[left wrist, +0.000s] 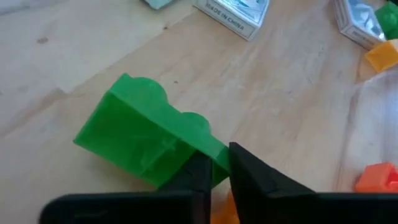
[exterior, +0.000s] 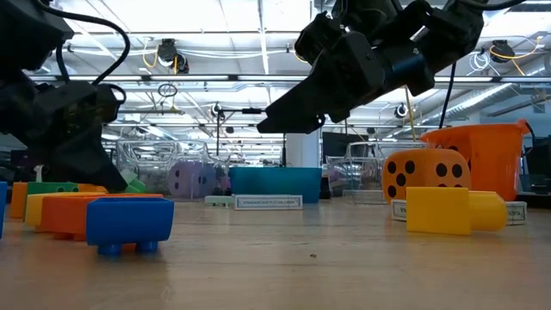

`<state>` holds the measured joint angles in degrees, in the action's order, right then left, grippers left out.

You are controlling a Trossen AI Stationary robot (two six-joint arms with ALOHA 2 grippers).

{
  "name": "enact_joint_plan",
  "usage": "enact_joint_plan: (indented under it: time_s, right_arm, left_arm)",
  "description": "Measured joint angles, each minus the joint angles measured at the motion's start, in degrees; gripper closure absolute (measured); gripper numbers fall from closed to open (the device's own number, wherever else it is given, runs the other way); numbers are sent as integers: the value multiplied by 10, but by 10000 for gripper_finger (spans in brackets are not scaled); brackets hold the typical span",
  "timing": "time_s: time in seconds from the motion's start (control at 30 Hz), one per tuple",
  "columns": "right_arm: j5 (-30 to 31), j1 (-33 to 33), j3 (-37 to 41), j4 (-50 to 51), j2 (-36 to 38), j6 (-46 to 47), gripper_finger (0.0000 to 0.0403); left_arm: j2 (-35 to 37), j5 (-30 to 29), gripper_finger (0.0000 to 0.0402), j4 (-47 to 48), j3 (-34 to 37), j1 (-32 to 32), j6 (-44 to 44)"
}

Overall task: Pick & Place Toys
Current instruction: Put the green game piece into the blue bin

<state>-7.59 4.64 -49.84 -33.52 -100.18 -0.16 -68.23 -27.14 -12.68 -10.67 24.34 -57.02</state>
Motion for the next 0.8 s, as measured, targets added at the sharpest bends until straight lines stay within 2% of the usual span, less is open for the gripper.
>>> enact_joint_plan:
  time_s: [0.13,0.4,0.57,0.73,0.8]
  right_arm:
    - [0,0,0,1,0,0,78]
    - [0,0,0,2,0,0,78]
    - [-1,0,0,-14,0,21,78]
    - [-2,0,0,-50,0,83,78]
    - [-2,0,0,-72,0,113,78]
  left_arm:
    - [0,-3,389,-10,1,0,27]
    - [0,-3,370,-63,1,0,99]
    - [0,5,389,-131,1,0,194]
    - [0,18,386,-232,0,1,312]
    - [0,18,381,-241,-8,1,350]
